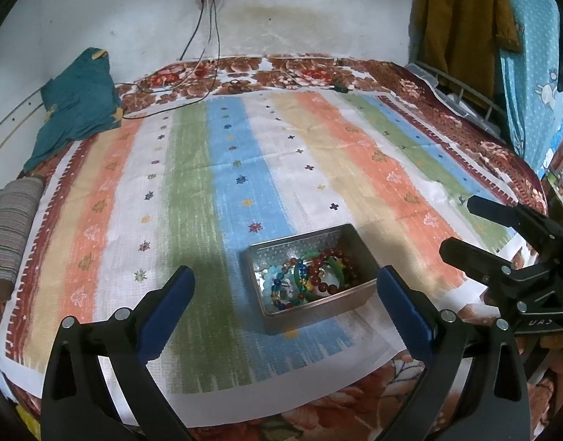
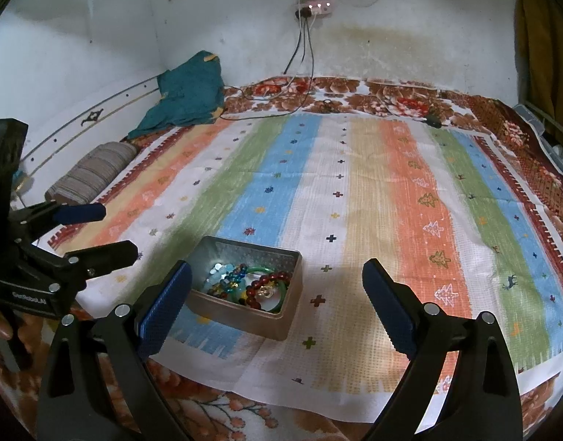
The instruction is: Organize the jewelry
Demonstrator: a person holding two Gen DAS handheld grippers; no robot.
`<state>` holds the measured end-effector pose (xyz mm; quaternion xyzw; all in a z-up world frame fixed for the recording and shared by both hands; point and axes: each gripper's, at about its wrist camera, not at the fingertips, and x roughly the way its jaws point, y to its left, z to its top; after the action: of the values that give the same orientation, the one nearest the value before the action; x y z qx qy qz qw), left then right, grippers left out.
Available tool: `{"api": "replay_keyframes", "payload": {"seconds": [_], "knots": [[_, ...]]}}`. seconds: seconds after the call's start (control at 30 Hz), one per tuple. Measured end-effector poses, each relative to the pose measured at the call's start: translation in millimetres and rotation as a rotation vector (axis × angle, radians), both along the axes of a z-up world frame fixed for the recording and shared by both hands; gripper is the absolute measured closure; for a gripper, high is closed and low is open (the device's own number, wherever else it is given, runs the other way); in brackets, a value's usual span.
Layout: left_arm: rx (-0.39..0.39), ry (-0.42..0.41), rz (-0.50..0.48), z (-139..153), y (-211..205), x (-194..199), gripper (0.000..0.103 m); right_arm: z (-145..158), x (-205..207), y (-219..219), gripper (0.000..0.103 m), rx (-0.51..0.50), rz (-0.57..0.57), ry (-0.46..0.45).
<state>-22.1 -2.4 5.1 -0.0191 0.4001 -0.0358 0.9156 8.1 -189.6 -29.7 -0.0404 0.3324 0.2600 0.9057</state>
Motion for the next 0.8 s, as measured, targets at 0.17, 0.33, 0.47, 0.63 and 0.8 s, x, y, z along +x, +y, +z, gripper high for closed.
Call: {"api": "replay_keyframes", "payload": {"seconds": [0.17,0.33,0.47,0.63,0.8], "knots": [[0.0,0.0,0.001,-0.1,-0.3,-0.2,0.006,-2.7,-1.3,0.7,0.009,-0.007,0.003,0.01],[0.012,0.006,0.002,-0.8,-2.4,0.7,0.006,-1.8,-0.7,-0.2,0.009,0.0,-0.005,0.012],[0.013,0.011,0.009,-0.9,-2.5,2.0,0.006,-1.9,-0.6,0.1,0.009,-0.004,-0.004,0.016],[0.016,-0.002,0.002,0.2,-2.7,2.3,0.006,-1.7,-1.8,-0.8,0.009,-0.002,0.004,0.014],[0.017,-0.007,0.003,0.9,-3.5,0.5,0.006,-2.1,-2.1,-0.3,0.009,-0.002,0.004,0.014]]}}
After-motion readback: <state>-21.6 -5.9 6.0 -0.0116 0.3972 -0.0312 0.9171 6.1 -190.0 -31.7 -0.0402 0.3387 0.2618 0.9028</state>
